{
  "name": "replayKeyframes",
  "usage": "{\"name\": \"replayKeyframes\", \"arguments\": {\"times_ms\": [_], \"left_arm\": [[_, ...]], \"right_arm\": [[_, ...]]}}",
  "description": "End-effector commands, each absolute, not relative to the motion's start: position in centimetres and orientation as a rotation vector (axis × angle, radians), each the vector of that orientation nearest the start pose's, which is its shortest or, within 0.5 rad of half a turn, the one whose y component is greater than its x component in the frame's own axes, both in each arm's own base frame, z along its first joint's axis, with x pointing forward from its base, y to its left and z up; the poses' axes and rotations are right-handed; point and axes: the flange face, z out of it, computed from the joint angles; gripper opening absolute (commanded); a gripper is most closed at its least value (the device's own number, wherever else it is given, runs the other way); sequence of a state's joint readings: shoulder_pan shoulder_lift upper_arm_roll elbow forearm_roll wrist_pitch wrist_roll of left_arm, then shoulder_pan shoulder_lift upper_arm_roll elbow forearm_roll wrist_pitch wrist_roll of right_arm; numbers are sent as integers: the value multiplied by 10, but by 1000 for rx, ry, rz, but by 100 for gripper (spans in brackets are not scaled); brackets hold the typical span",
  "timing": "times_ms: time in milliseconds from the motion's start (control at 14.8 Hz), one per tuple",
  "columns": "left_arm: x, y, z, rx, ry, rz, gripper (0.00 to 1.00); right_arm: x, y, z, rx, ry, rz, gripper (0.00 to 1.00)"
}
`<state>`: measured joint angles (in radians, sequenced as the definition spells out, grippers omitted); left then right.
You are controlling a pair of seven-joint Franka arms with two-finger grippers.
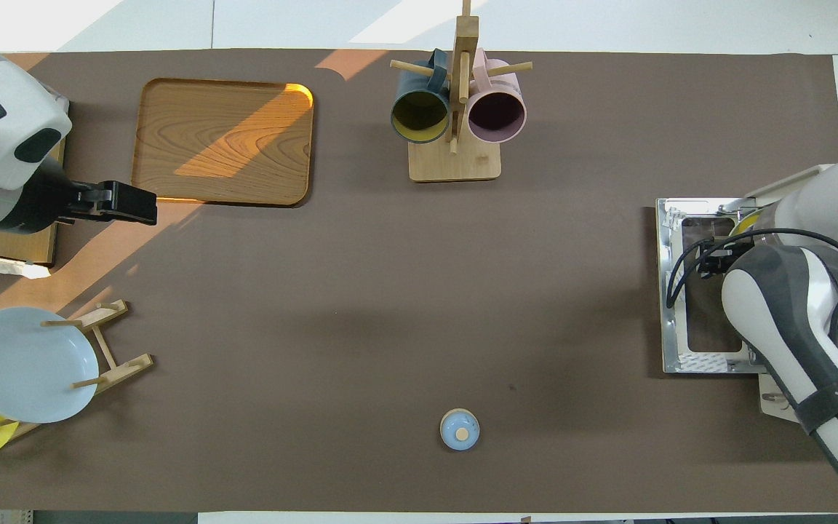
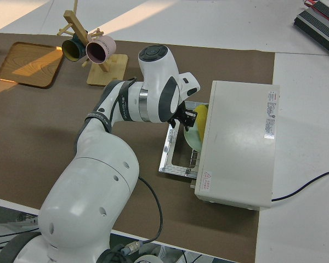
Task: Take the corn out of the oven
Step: 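Pull the plate with the yellow corn out of the oven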
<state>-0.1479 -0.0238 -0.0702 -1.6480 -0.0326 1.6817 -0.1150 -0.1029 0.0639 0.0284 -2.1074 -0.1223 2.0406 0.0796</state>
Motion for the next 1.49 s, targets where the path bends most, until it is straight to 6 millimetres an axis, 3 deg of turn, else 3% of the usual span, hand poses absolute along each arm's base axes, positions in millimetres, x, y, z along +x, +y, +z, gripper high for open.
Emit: {"name": "replayKeyframes", "arguments": {"times_ms": [0, 203, 339, 542, 881, 1017, 1288, 1424], "left_arm": [[539, -124, 607, -3185, 172, -101, 100], [540, -123, 607, -3186, 171, -123, 100], [540, -124, 606, -3188, 166, -120, 100], [540, -124, 606, -3188, 168, -123, 100], [541, -125, 606, -3189, 175, -130, 100], [541, -126, 607, -3191, 177, -132, 100], [539, -129, 604, -3191, 187, -121, 100], [538, -136, 602, -3190, 206, -118, 100]], "right_arm": [[524, -51, 375, -3248, 33, 179, 49], [513, -52, 362, -3246, 26, 157, 44], [507, -52, 360, -3252, -47, 166, 0], [509, -38, 362, -3286, -182, 194, 0], [526, 61, 391, -3319, -494, 232, 0], [529, 111, 400, -3348, -484, 258, 0], [528, 172, 424, -3385, -486, 241, 0], [519, 223, 429, -3411, -479, 261, 0]]}}
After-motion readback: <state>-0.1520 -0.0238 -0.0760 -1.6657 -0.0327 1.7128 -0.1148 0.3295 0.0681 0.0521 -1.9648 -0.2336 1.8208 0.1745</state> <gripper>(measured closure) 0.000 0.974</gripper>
